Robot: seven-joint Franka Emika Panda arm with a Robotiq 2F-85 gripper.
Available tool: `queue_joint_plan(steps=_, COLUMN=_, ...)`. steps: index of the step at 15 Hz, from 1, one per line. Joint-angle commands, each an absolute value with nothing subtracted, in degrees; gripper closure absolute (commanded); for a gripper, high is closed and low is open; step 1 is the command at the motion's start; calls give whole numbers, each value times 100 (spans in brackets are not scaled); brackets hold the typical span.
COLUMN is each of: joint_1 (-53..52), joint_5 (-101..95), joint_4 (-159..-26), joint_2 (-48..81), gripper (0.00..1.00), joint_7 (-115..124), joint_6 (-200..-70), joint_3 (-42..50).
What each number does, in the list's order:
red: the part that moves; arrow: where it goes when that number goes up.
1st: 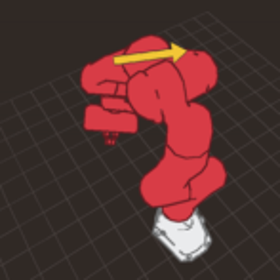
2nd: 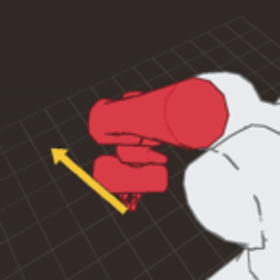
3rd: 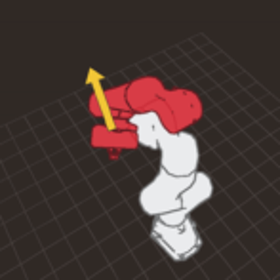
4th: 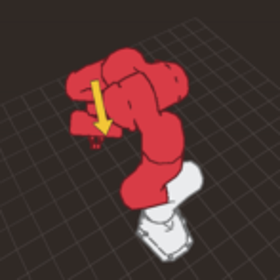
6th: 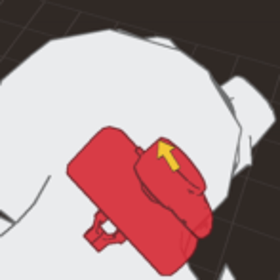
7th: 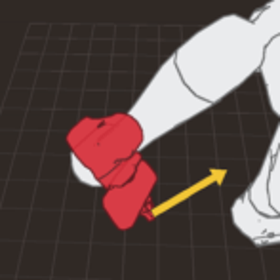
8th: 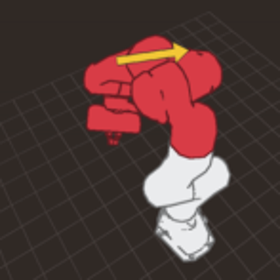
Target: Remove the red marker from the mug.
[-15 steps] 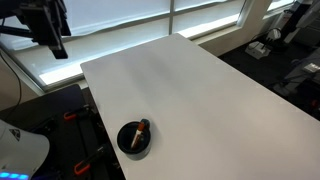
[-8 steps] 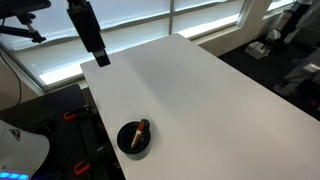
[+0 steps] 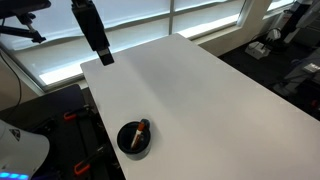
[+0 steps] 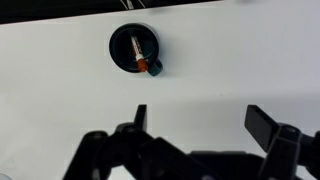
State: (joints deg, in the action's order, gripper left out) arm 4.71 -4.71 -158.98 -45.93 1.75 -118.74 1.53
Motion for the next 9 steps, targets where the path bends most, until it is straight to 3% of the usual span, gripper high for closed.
queue_joint_plan(steps=1, joint_1=492, joint_5=-600, joint_4=-15885, joint_2=-4372, gripper=0, joint_7=112, joint_6=-12166, joint_3=133)
queue_joint_plan(steps=9, joint_1=744, joint_5=-1495, joint_4=-15891, joint_2=-3550, gripper=0, joint_7=-3, joint_6=-12562, joint_3=185)
